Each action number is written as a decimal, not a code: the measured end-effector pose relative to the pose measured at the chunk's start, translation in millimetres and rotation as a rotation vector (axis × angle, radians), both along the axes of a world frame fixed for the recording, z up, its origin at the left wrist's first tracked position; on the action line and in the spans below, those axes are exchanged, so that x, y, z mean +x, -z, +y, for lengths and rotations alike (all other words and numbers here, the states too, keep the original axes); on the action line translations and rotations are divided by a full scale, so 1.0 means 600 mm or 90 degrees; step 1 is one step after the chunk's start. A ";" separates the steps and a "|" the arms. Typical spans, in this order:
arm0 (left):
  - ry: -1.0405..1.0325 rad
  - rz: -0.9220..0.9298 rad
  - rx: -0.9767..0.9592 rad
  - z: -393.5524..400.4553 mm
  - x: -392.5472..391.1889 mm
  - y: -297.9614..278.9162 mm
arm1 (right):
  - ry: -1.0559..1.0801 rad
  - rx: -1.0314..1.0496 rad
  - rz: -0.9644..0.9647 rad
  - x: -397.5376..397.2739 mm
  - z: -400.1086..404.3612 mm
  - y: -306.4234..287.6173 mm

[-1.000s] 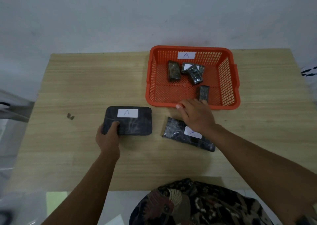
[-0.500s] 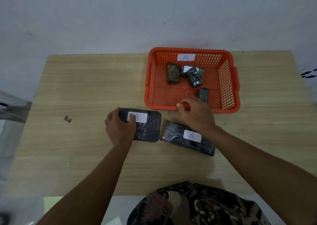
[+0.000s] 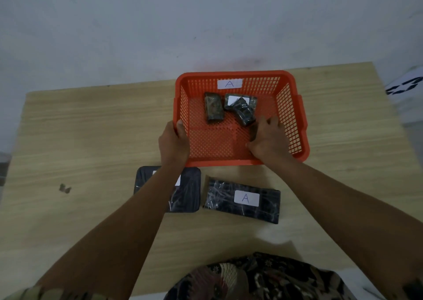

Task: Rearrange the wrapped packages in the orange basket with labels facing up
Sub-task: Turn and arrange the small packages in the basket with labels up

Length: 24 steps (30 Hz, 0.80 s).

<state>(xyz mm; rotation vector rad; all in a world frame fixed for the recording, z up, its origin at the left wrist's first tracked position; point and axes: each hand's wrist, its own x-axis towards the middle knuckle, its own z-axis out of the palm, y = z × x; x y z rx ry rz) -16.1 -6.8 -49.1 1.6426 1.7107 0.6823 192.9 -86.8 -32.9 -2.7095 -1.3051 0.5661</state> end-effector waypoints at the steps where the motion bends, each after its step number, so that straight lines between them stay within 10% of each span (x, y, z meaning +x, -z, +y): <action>1: -0.004 0.002 0.001 -0.001 -0.001 0.004 | 0.002 -0.005 0.008 0.001 0.002 0.001; 6: -0.017 -0.008 0.007 -0.005 -0.001 0.010 | 0.085 0.054 0.173 0.014 0.011 -0.005; 11: -0.019 -0.014 0.016 -0.006 0.000 0.013 | 0.400 0.245 0.781 0.022 0.027 -0.037; 15: -0.020 -0.020 0.017 -0.006 -0.001 0.014 | 0.432 0.201 1.030 0.024 0.028 -0.035; 24: -0.022 -0.029 0.019 -0.005 -0.002 0.014 | 0.002 -0.015 0.660 -0.032 0.065 -0.008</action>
